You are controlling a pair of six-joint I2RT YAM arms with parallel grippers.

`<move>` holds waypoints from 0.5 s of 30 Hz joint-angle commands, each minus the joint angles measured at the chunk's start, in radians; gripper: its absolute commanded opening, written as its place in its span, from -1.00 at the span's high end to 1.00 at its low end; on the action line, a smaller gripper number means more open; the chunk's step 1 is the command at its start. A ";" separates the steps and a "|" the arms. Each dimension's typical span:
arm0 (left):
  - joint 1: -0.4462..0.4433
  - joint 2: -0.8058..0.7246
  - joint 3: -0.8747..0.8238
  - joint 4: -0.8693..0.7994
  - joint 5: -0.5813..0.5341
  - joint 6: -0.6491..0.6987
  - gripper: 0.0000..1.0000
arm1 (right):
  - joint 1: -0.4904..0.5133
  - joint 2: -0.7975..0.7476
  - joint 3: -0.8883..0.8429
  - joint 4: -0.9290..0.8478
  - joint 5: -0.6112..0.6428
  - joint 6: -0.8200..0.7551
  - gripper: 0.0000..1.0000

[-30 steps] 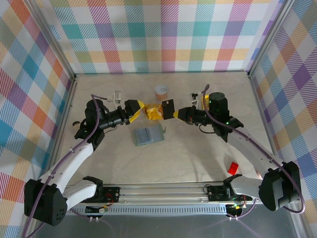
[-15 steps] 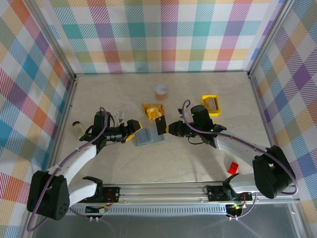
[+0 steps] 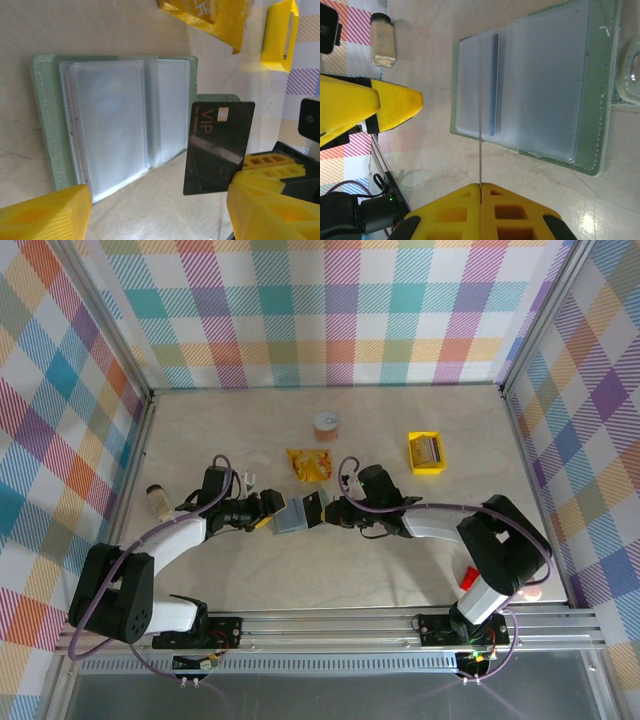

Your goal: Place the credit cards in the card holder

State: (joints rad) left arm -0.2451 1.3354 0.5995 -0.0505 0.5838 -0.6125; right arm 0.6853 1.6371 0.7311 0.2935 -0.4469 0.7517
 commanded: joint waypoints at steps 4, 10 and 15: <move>0.009 0.062 0.014 0.042 -0.003 0.028 -0.36 | 0.011 0.045 0.034 0.071 0.004 0.024 1.00; 0.009 0.093 0.013 0.088 0.013 0.021 -0.33 | 0.011 0.076 0.051 0.083 0.002 0.023 1.00; 0.008 0.118 0.022 0.097 0.013 0.020 -0.32 | 0.012 0.102 0.073 0.085 -0.012 0.018 1.00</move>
State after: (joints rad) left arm -0.2451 1.4387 0.6041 0.0166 0.5831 -0.6052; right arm 0.6891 1.7241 0.7727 0.3447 -0.4423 0.7708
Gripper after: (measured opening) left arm 0.660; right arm 0.056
